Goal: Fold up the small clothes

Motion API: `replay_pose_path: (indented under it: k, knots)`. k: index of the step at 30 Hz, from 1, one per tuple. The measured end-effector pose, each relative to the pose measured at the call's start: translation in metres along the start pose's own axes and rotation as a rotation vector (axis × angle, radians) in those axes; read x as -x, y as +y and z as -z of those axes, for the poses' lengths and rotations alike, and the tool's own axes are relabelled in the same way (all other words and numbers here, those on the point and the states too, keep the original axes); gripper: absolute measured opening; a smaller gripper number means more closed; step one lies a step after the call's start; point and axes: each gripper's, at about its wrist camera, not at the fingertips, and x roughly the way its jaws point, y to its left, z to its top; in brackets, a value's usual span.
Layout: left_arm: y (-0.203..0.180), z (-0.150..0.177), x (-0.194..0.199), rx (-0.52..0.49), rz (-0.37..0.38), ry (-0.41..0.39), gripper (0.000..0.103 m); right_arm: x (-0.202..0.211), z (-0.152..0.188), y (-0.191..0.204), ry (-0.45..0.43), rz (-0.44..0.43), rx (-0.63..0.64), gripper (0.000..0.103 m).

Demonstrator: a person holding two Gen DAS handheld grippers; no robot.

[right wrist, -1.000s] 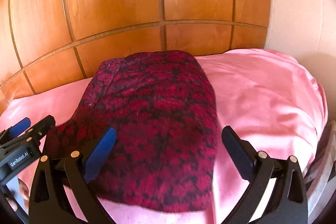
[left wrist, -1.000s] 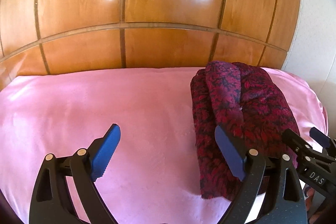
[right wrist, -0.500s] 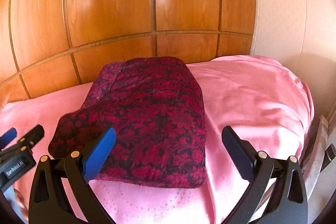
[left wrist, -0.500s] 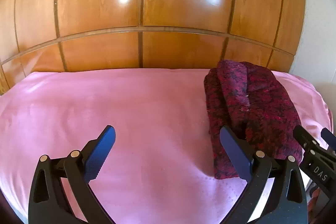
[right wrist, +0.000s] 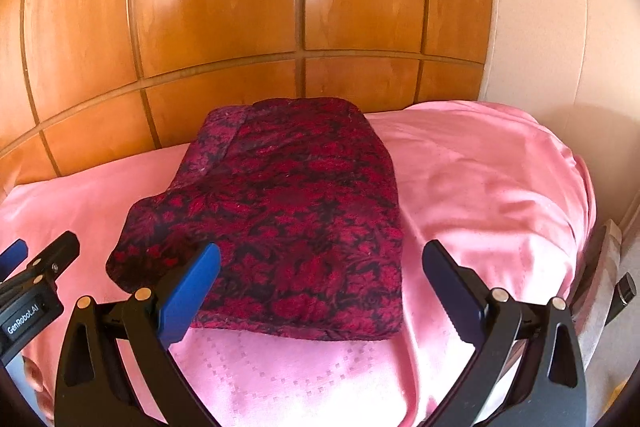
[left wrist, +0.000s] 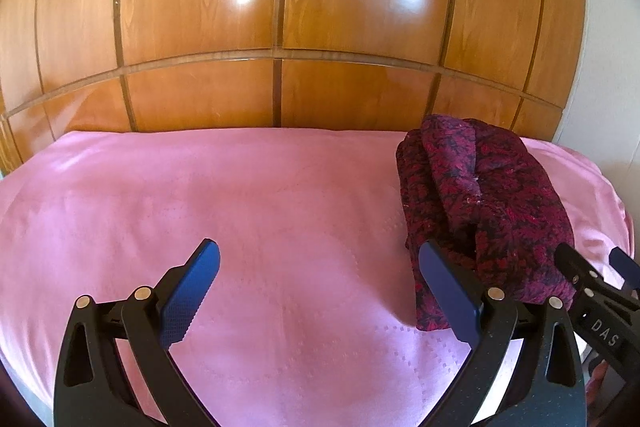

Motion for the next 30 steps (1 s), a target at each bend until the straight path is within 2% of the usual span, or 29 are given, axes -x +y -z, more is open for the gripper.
replay_pose_path:
  k: [30]
  knots:
    - [-0.0061,-0.0002,0.0006,0.002,-0.015,-0.019,0.099,-0.0073,0.0002,-0.0050,0.008,-0.032,-0.023,0.101]
